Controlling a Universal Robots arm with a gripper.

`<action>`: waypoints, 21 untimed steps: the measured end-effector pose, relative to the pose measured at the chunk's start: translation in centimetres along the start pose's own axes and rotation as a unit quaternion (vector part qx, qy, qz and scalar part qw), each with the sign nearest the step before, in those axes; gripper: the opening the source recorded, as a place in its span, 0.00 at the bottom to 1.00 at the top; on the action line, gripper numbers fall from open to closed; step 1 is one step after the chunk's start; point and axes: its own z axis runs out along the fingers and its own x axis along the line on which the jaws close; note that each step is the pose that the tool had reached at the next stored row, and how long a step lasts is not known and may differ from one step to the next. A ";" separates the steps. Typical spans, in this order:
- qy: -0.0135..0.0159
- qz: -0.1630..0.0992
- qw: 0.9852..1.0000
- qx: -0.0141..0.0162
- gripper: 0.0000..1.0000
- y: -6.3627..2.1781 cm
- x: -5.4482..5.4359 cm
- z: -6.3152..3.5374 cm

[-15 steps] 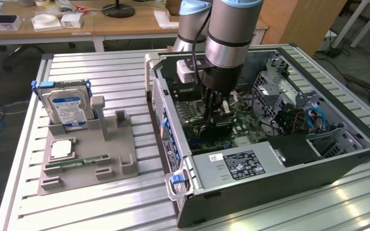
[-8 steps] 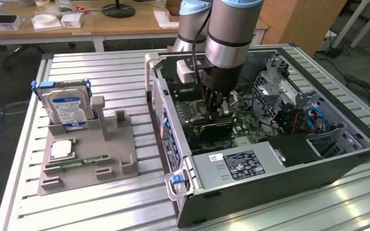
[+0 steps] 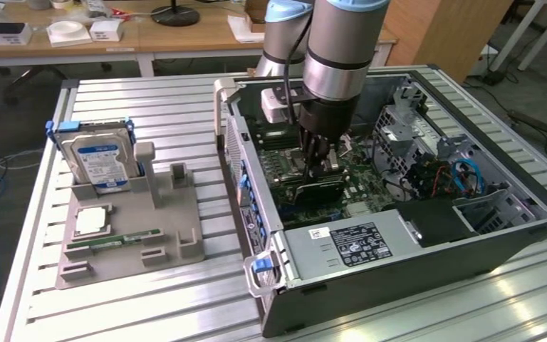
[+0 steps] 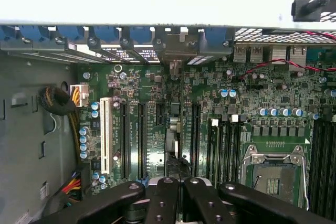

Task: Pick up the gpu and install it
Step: 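Press down on the gpu until it lock into place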

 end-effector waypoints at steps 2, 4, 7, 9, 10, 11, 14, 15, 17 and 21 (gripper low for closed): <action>0.000 0.000 1.000 0.000 0.10 0.00 0.0 0.00; 0.000 0.000 1.000 0.000 0.10 0.00 0.0 0.00; 0.000 0.000 1.000 0.000 0.10 0.00 0.0 0.00; 0.000 0.000 1.000 0.000 0.10 0.00 0.0 -0.09; 0.000 0.000 1.000 0.000 0.10 0.00 0.0 -0.19; 0.000 0.000 1.000 0.000 0.10 0.01 0.0 -0.38; 0.000 0.000 1.000 0.000 0.10 0.02 0.0 -1.04; 0.000 0.000 1.000 0.000 0.10 0.03 0.0 -1.06; 0.000 0.000 1.000 0.000 0.10 0.12 0.0 -1.06; 0.000 0.000 1.000 -0.001 0.10 0.63 0.0 -1.08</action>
